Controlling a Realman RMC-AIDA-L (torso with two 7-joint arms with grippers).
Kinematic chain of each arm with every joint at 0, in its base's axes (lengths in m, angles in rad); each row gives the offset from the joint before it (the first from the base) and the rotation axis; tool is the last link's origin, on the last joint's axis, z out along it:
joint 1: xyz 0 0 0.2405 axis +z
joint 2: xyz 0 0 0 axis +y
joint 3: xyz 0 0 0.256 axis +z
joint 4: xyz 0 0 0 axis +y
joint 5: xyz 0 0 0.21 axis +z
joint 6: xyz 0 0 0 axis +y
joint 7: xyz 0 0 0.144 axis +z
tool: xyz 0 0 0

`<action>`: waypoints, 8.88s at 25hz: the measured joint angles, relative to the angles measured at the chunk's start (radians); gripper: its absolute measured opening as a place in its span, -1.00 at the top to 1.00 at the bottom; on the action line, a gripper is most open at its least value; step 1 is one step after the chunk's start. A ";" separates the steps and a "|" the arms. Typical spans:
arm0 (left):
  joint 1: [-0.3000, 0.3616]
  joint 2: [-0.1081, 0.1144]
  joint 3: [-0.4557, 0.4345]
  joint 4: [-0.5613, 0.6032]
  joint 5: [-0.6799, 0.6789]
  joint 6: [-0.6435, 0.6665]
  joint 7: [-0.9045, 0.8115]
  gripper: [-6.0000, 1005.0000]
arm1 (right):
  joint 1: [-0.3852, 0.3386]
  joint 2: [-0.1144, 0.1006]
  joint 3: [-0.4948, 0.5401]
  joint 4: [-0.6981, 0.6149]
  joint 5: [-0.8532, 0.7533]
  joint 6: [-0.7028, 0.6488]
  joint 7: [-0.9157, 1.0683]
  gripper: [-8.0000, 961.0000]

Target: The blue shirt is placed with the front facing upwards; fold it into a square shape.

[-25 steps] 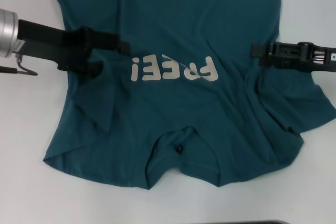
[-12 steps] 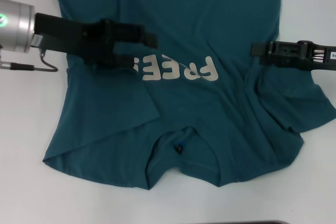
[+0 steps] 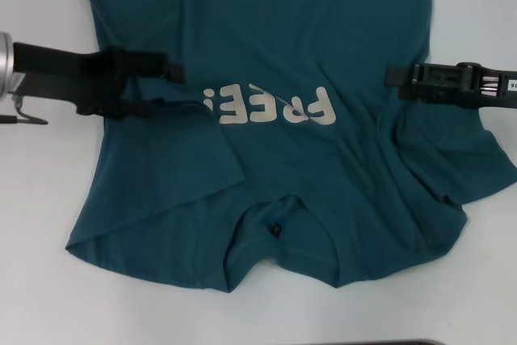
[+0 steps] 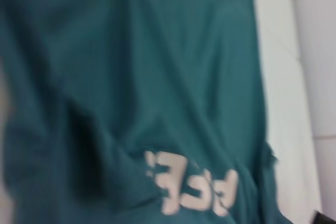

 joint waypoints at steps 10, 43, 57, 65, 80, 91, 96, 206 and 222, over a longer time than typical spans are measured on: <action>0.008 -0.015 0.010 0.048 0.031 -0.123 -0.003 -0.90 | -0.002 -0.002 0.000 0.000 0.000 0.001 0.012 -0.95; 0.118 -0.016 -0.143 0.046 -0.201 0.116 0.353 -0.87 | -0.003 -0.028 0.026 0.027 -0.004 0.041 -0.035 -0.95; 0.172 -0.016 -0.223 0.054 -0.205 0.125 0.355 -0.86 | -0.022 -0.244 0.034 -0.002 -0.145 -0.088 0.200 -0.94; 0.170 -0.016 -0.224 0.055 -0.206 0.118 0.356 -0.86 | -0.028 -0.238 0.032 -0.028 -0.222 -0.075 0.221 -0.91; 0.173 -0.023 -0.223 0.056 -0.206 0.116 0.367 -0.87 | -0.020 -0.171 0.034 -0.026 -0.309 -0.012 0.209 -0.86; 0.174 -0.025 -0.224 0.058 -0.206 0.116 0.370 -0.87 | -0.003 -0.154 0.028 -0.026 -0.315 0.016 0.196 -0.83; 0.173 -0.026 -0.223 0.058 -0.206 0.116 0.370 -0.87 | -0.001 -0.149 0.028 -0.026 -0.316 0.038 0.193 -0.81; 0.213 -0.027 -0.305 0.059 -0.210 0.128 0.361 -0.86 | 0.102 -0.136 0.131 -0.239 -0.328 -0.213 0.288 0.88; 0.225 -0.025 -0.330 0.059 -0.210 0.120 0.360 -0.86 | 0.143 -0.113 -0.015 -0.234 -0.331 -0.246 0.281 0.84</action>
